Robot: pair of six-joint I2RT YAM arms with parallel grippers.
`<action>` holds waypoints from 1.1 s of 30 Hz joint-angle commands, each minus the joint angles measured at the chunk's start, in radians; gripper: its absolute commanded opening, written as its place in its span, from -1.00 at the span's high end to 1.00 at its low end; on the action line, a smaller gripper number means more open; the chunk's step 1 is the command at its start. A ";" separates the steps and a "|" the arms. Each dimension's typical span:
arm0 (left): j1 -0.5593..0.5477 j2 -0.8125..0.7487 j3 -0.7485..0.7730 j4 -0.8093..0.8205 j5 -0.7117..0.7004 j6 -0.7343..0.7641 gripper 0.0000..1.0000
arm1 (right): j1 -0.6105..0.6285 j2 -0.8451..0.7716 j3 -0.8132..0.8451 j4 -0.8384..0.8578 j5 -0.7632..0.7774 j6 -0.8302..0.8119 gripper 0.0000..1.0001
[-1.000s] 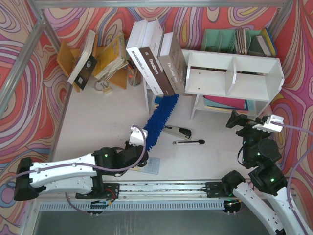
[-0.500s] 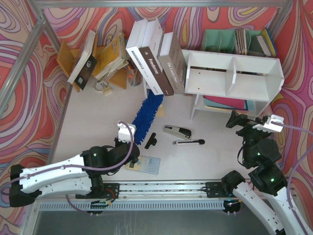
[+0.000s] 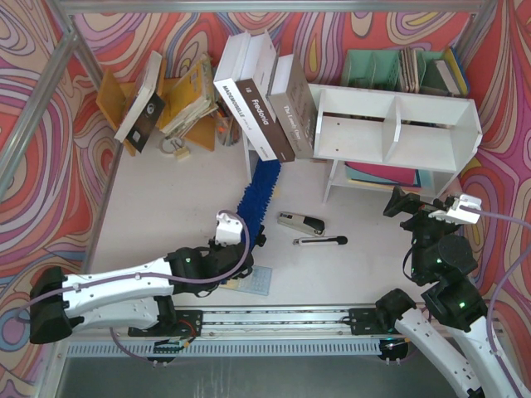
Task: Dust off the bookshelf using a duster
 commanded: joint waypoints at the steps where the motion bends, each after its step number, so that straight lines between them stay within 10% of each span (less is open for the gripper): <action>1: 0.009 -0.008 0.058 -0.009 -0.063 0.016 1.00 | 0.002 -0.011 -0.002 -0.005 0.005 0.001 -0.98; 13: 0.011 -0.249 0.200 -0.067 -0.231 0.175 1.00 | 0.002 -0.011 -0.004 -0.002 0.006 0.000 -0.97; 33: -0.015 -0.017 0.183 0.250 0.090 0.180 1.00 | 0.003 -0.008 -0.003 -0.001 0.007 -0.005 -0.97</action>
